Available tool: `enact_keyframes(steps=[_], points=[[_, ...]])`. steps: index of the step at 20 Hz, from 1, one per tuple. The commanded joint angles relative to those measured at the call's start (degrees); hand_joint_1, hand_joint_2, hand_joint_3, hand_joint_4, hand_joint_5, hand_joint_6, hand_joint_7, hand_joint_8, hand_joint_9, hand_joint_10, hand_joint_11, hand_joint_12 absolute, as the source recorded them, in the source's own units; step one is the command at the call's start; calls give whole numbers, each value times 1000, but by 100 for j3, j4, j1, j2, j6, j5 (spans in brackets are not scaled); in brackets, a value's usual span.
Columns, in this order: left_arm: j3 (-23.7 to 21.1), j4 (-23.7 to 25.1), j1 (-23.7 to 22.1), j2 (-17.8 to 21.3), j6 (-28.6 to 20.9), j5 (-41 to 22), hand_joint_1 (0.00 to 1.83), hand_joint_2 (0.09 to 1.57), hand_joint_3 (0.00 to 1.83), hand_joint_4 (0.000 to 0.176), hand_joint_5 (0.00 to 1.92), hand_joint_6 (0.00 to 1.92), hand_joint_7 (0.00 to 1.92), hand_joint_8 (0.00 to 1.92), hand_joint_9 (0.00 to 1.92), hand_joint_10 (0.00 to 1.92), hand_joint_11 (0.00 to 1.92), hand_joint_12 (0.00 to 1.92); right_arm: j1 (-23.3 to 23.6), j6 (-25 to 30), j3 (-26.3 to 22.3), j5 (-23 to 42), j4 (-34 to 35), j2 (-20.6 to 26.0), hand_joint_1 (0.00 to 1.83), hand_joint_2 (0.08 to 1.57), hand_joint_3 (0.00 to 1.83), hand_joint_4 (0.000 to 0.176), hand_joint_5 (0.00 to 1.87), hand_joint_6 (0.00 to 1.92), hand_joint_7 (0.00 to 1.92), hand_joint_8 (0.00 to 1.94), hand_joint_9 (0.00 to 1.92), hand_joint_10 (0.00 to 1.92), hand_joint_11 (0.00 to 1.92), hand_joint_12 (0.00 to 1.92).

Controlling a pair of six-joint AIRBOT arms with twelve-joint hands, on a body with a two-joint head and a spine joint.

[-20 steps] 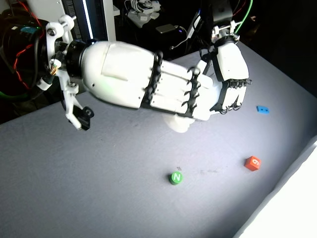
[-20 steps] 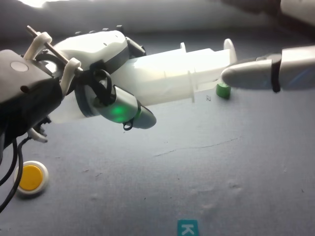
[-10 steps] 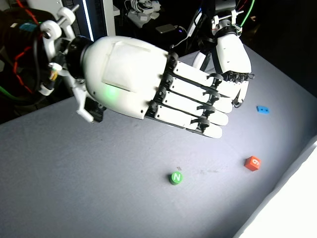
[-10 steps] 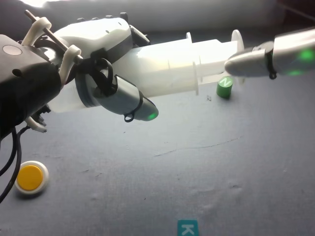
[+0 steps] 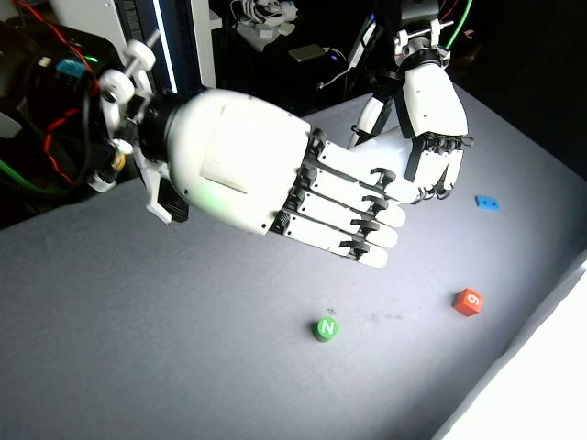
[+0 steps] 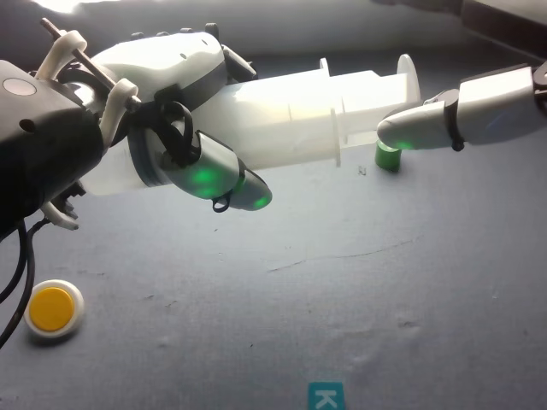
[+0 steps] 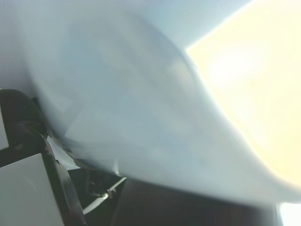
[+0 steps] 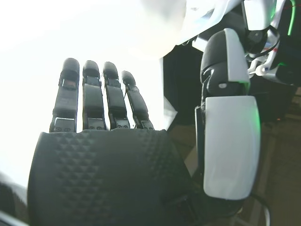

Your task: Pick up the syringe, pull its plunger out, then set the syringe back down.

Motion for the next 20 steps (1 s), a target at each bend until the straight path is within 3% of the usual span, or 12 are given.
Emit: enact_keyframes(steps=[1, 3, 8, 15, 18, 20], points=[[11, 274, -47, 37, -14, -196, 1214, 1144, 3, 0, 928, 965, 927, 1203, 873, 642, 544, 1146, -4, -52, 30, 681, 48, -9, 822, 965, 0, 0, 89, 13, 139, 6, 125, 10, 0, 274], [10, 274, -48, 37, -9, -196, 1236, 1121, 0, 0, 991, 840, 969, 1170, 902, 694, 589, 1151, -49, -62, 107, 692, 49, -130, 869, 974, 2, 0, 87, 10, 139, 3, 127, 9, 0, 198], [41, 273, -49, 37, -9, -196, 1214, 1142, 2, 0, 920, 985, 942, 1170, 879, 654, 534, 1124, -61, -100, 148, 828, 49, -263, 874, 933, 0, 0, 149, 41, 211, 25, 187, 33, 0, 381], [48, 274, -52, 37, 6, -196, 1227, 1122, 0, 0, 976, 890, 975, 1131, 904, 635, 574, 1120, -150, -373, 205, 949, 49, -381, 886, 956, 9, 0, 132, 55, 198, 20, 179, 42, 0, 341], [52, 274, -51, 36, 13, -197, 1225, 1131, 0, 0, 953, 913, 962, 1161, 899, 634, 558, 1136, -216, -538, 257, 1012, 49, -432, 882, 983, 11, 0, 228, 131, 315, 70, 262, 89, 0, 550], [56, 274, -51, 36, 19, -197, 1226, 1130, 0, 0, 960, 898, 960, 1169, 901, 638, 567, 1140, -230, -598, 298, 1064, 49, -494, 917, 1001, 0, 0, 221, 401, 400, 97, 316, 143, 0, 716]])
